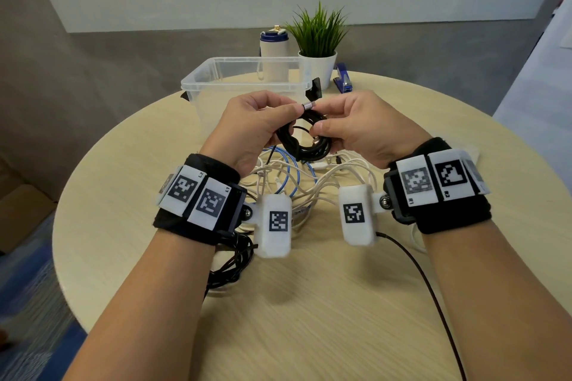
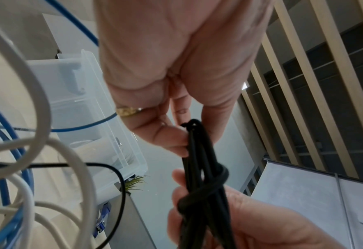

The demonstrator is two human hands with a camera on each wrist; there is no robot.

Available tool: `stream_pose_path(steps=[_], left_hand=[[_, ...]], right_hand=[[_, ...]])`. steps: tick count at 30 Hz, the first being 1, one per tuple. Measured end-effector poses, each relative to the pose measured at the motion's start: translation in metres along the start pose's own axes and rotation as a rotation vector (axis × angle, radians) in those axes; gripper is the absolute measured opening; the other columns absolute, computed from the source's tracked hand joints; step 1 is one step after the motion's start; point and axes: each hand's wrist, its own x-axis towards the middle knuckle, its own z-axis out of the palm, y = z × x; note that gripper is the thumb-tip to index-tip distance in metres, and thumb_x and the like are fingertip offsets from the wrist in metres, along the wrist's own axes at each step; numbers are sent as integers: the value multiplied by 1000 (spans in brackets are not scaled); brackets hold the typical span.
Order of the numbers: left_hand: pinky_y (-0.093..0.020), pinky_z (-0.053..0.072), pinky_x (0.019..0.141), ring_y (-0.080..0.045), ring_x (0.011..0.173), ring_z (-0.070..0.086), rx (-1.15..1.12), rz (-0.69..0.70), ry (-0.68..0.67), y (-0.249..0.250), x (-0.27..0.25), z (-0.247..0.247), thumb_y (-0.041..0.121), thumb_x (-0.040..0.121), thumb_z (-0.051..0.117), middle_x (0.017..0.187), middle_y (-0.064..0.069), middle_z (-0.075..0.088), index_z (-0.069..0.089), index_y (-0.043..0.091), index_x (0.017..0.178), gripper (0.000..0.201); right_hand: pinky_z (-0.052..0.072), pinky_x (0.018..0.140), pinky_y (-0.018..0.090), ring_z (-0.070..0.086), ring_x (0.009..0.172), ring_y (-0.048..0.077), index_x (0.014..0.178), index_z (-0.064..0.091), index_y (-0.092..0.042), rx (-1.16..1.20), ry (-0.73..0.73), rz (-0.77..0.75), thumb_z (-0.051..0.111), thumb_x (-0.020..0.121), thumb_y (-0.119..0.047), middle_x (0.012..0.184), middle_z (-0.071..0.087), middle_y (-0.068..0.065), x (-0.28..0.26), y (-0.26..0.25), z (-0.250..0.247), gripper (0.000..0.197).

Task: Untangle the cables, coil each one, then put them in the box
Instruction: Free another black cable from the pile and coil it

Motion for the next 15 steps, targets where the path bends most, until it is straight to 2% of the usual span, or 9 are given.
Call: stream_pose_path(steps=[5, 8, 10, 12, 15], left_hand=[[-26, 44, 56, -13, 52, 53, 49, -29, 2, 0, 0, 1, 6, 83, 66, 67, -7, 57, 58, 11, 71, 16], [-21, 45, 49, -11, 52, 57, 80, -62, -26, 2, 0, 2, 12, 87, 65, 71, -5, 61, 58, 14, 74, 15], [-21, 48, 50, -10, 53, 59, 98, -85, -55, 5, -1, 4, 13, 89, 63, 72, -4, 63, 57, 16, 77, 13], [-25, 53, 57, -11, 54, 60, 116, -99, -90, 9, -3, 3, 6, 88, 62, 73, -5, 62, 56, 16, 82, 13], [-31, 58, 62, -15, 58, 61, 184, -90, -134, 12, -10, -1, -3, 85, 62, 74, -7, 60, 52, 15, 88, 22]], right_hand=[[53, 84, 50, 55, 76, 22, 111, 69, -8, -159, 11, -51, 59, 90, -5, 82, 62, 15, 2, 0, 1, 24], [53, 82, 56, 55, 72, 24, 100, 72, -4, -267, 43, -54, 58, 86, -12, 76, 60, 14, 4, 0, 0, 21], [55, 82, 52, 56, 71, 22, 98, 73, -3, -266, 68, -31, 57, 87, -8, 73, 61, 12, 4, 0, -2, 20], [56, 80, 44, 59, 71, 20, 103, 71, -4, -208, 87, -3, 59, 87, -3, 73, 63, 8, 4, -2, -3, 20], [57, 69, 39, 66, 73, 25, 106, 63, -7, -154, 116, 23, 67, 83, -2, 81, 68, 13, 1, -6, -3, 23]])
